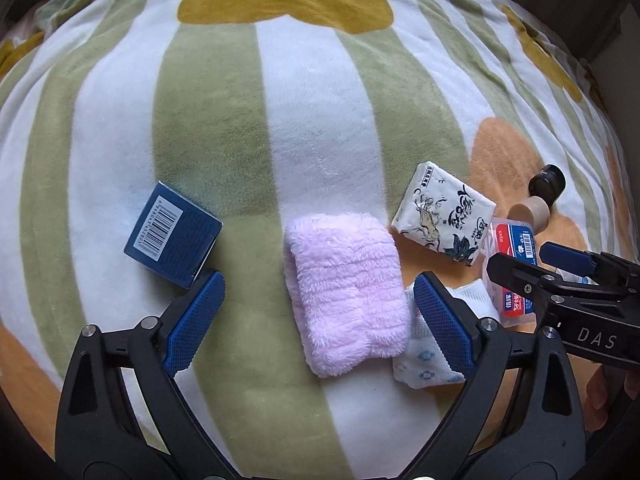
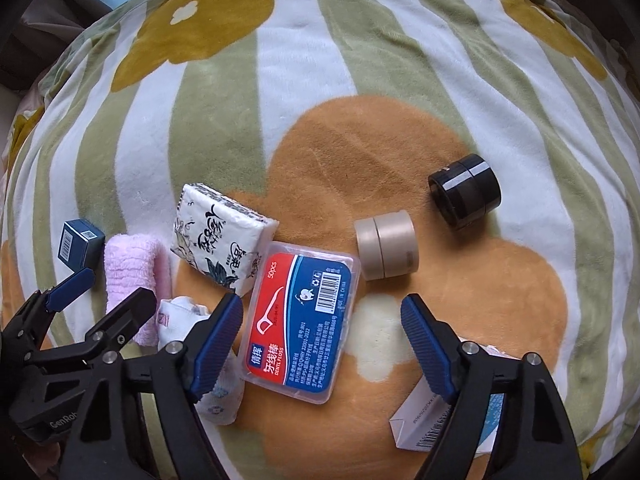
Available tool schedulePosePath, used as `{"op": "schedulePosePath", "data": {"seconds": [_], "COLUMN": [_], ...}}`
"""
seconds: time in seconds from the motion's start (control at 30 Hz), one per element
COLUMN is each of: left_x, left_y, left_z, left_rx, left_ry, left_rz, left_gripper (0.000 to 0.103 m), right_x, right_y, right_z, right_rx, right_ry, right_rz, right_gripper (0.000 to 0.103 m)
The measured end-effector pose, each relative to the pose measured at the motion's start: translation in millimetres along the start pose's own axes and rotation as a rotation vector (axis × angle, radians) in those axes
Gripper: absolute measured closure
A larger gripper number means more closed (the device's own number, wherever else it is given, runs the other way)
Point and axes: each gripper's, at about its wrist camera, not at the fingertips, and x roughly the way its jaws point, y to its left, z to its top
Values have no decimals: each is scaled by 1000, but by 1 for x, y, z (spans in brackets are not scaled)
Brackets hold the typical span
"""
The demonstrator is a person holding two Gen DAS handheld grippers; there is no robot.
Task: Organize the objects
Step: 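Reach the left tool to the pink towel while the right tool reaches the floss box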
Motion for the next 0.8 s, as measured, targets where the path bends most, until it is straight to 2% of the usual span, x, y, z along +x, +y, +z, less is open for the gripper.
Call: {"op": "schedulePosePath", "data": {"seconds": [0.1,0.13,0.17,0.27,0.37,0.8], "left_x": [6,8,10,16,16,-3], "left_y": [3,4,4,2,1,5], "left_z": [-1,-2,-2,-2,-3,-5], "left_rx": [-15,-19,-19,-9,-12,-29], "left_ry": [2,3,7,20,17,-19], "left_rz": [-10,-16,-24,-32,-59,-79], "left_gripper": [11,17,28,45,56,61], "right_x": [2,3,4,6,1,-34], "right_y": [-1,-1,-1,-1,-3,-24], "right_z": [-2,-3,-5,-10,-15,-44], "right_rx": [7,7,5,-2,-8,-9], "right_ry": [-1,0,3,19,20,-13], "right_rz": [-3,-5,-5,-9,-3,-1], "right_gripper": [27,28,30,38,47,50]}}
